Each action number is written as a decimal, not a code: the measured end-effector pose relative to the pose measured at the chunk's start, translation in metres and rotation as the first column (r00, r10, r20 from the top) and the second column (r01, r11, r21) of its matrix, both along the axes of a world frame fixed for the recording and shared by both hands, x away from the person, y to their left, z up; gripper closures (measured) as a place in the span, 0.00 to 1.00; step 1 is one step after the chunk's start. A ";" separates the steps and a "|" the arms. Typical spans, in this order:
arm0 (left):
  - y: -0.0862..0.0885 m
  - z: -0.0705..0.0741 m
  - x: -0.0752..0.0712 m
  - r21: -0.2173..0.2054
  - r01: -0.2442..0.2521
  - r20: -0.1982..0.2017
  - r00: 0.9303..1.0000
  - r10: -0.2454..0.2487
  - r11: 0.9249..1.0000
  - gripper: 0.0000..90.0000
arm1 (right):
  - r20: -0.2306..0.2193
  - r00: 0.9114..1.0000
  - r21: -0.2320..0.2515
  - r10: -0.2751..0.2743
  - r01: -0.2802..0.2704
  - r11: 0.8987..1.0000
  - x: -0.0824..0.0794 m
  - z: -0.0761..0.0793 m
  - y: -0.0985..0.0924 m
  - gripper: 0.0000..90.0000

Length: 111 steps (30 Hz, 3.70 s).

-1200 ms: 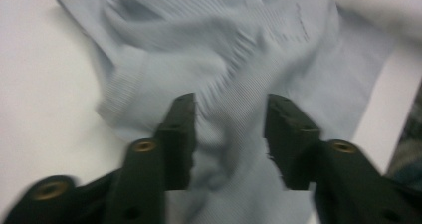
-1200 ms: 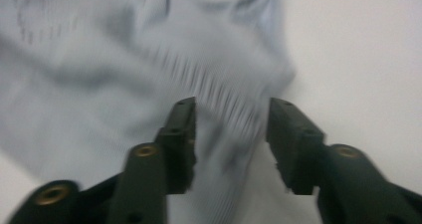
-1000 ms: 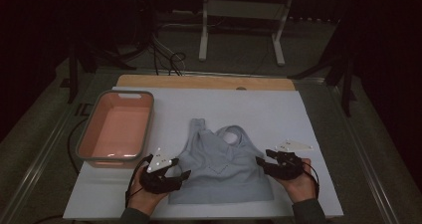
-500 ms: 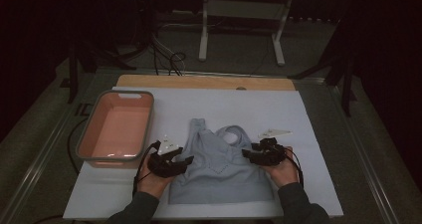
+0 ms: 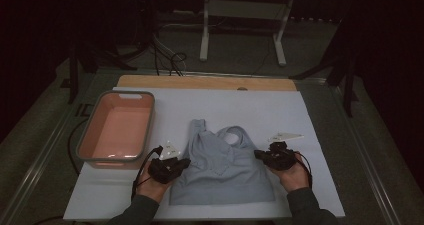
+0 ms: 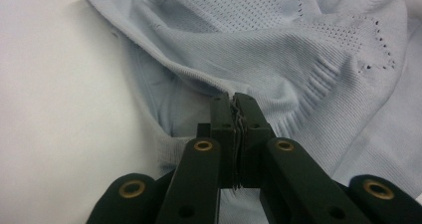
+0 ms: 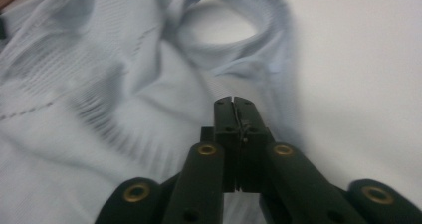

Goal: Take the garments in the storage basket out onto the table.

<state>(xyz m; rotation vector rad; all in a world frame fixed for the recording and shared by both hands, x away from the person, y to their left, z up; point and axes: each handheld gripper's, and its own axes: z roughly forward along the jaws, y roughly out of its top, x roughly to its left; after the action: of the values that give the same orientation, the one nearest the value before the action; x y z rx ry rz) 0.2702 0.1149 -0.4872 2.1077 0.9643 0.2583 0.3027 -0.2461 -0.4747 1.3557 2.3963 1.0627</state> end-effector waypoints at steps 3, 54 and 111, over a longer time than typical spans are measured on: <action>0.001 0.001 -0.001 -0.002 -0.004 0.002 1.000 0.004 1.000 0.99 | 0.015 0.999 0.006 -0.046 0.046 0.999 0.007 -0.001 -0.003 0.73; 0.018 0.003 -0.021 0.004 -0.021 -0.017 1.000 0.021 1.000 1.00 | -0.012 0.999 -0.012 0.050 -0.050 0.999 -0.011 0.001 -0.007 1.00; 0.017 0.005 -0.028 -0.043 -0.027 0.023 0.999 0.028 0.999 0.99 | 0.085 0.995 0.116 -0.051 0.041 0.992 0.065 0.018 0.063 0.50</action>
<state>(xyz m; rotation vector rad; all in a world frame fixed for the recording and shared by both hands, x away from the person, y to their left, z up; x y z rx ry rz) 0.2425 0.1323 -0.4818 2.0494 0.9771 0.2729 0.3679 -0.1828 -0.4566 1.3626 2.2625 1.2371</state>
